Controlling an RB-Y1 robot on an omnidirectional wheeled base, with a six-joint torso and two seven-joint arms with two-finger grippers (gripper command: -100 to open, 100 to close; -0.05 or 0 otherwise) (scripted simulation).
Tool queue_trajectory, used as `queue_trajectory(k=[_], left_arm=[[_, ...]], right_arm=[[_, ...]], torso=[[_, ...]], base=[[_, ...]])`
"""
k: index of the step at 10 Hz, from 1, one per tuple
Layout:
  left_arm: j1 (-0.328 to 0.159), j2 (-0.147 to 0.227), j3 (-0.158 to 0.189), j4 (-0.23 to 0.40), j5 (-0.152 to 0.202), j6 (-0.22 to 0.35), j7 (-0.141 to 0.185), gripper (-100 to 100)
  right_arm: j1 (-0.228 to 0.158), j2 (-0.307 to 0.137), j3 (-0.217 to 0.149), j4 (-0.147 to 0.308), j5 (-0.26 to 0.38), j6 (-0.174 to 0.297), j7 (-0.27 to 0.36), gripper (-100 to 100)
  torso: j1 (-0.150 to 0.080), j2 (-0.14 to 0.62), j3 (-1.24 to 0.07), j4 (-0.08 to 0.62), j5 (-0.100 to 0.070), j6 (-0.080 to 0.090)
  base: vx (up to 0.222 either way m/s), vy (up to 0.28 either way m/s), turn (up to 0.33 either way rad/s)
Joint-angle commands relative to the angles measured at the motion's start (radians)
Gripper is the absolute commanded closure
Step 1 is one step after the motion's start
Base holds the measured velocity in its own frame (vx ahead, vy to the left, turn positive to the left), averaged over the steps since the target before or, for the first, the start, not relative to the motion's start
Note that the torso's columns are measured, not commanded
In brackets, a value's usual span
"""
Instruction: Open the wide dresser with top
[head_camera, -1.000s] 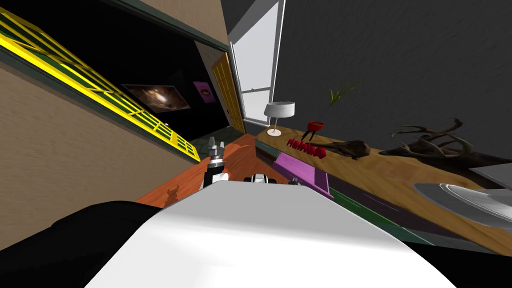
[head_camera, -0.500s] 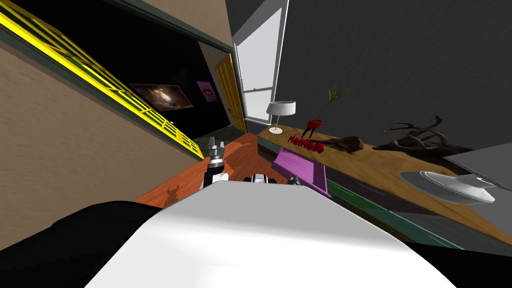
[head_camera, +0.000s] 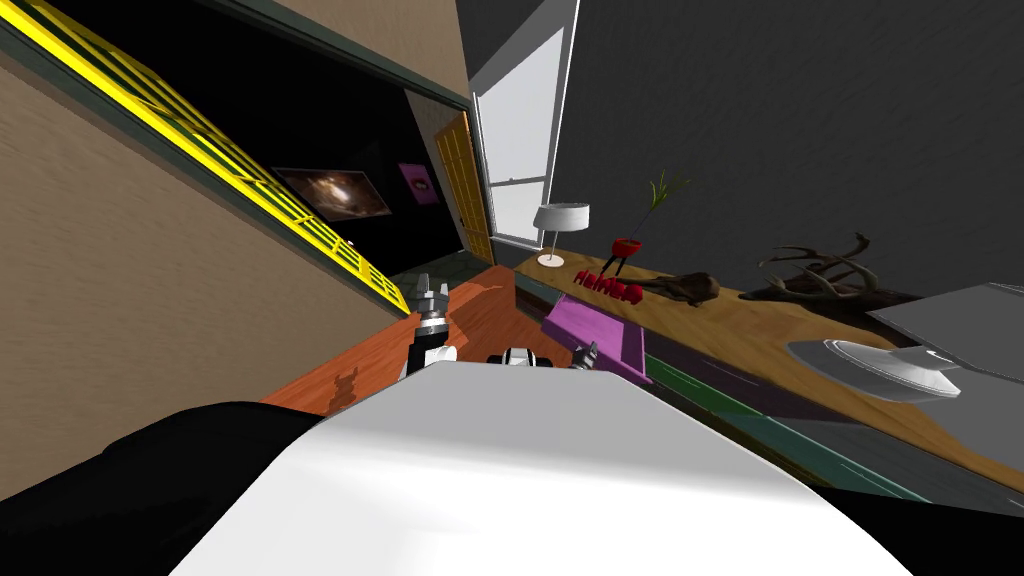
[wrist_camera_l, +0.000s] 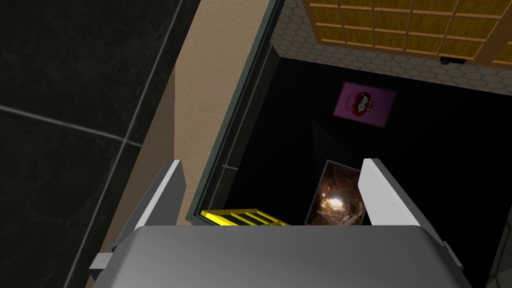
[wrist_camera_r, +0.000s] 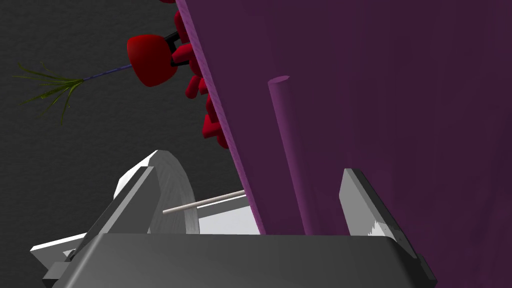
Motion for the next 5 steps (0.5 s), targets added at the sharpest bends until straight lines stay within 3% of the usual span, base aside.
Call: queue_trajectory(k=[1,2,5], left_arm=[[0.000,0.000,0.000,0.000,0.000,0.000,0.000,0],[0.000,0.000,0.000,0.000,0.000,0.000,0.000,0],[0.000,0.000,0.000,0.000,0.000,0.000,0.000,0]], right_arm=[[-0.007,0.004,-0.032,-0.080,-0.029,-0.050,0.080,-100],[-0.007,0.004,-0.032,-0.083,-0.029,-0.050,0.090,-100],[-0.020,0.009,-0.072,-0.180,-0.066,-0.110,0.185,-100]], torso=[[-0.001,0.001,0.001,0.000,0.000,0.000],[-0.003,0.002,0.001,0.000,-0.001,0.000],[0.002,0.004,0.001,0.004,0.004,0.001]], base=[[-0.094,-0.021,0.039],[-0.068,-0.015,0.016],[-0.080,-0.003,0.030]])
